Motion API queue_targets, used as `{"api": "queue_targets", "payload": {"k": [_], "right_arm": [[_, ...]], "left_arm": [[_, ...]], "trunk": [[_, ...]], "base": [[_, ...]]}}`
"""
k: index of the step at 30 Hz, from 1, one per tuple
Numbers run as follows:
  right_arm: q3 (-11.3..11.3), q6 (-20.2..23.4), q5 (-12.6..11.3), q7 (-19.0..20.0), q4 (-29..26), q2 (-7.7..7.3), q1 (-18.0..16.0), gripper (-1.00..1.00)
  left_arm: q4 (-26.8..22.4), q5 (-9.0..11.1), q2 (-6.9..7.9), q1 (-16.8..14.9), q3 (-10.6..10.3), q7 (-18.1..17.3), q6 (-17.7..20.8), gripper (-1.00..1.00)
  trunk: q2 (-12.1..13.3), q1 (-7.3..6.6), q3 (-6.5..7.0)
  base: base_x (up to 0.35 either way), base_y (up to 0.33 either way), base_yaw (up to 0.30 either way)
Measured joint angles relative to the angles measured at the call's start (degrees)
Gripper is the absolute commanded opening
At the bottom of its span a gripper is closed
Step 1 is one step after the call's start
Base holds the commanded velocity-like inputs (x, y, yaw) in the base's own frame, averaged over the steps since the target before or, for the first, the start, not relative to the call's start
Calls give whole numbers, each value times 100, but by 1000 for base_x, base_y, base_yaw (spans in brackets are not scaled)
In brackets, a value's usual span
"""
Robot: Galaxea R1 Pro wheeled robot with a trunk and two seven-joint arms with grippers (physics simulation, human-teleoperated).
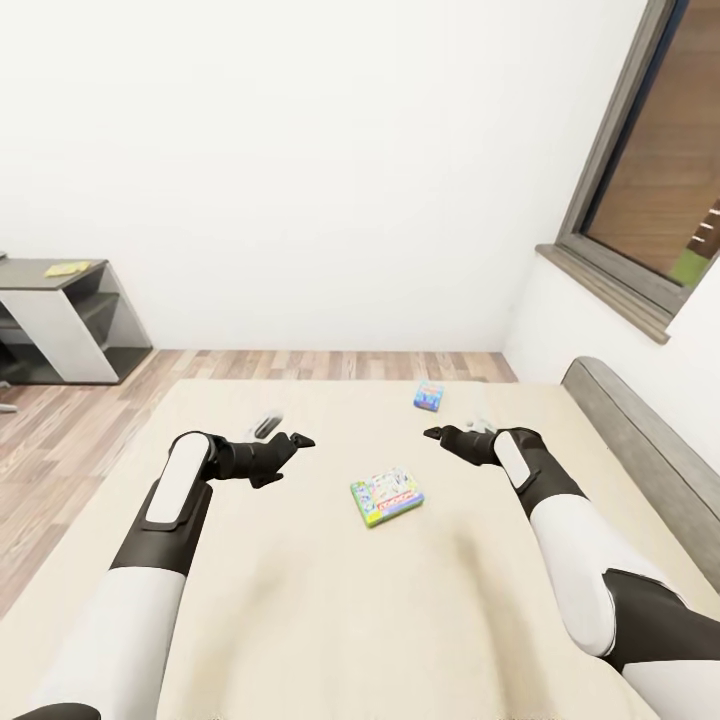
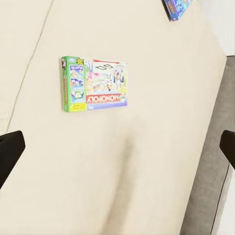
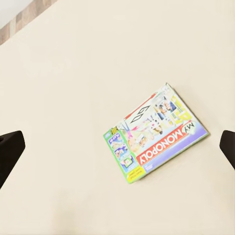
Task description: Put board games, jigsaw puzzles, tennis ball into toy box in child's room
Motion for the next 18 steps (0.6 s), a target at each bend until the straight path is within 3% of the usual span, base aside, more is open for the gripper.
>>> {"api": "queue_targets", "payload": {"k": [18], "right_arm": [[-6, 25, -23, -9, -2, -106, -8, 100]], "left_arm": [[-2, -3, 1, 4, -2, 0, 0, 100]], "trunk": [[0, 0, -169]], "base": [[0, 0, 0]]}}
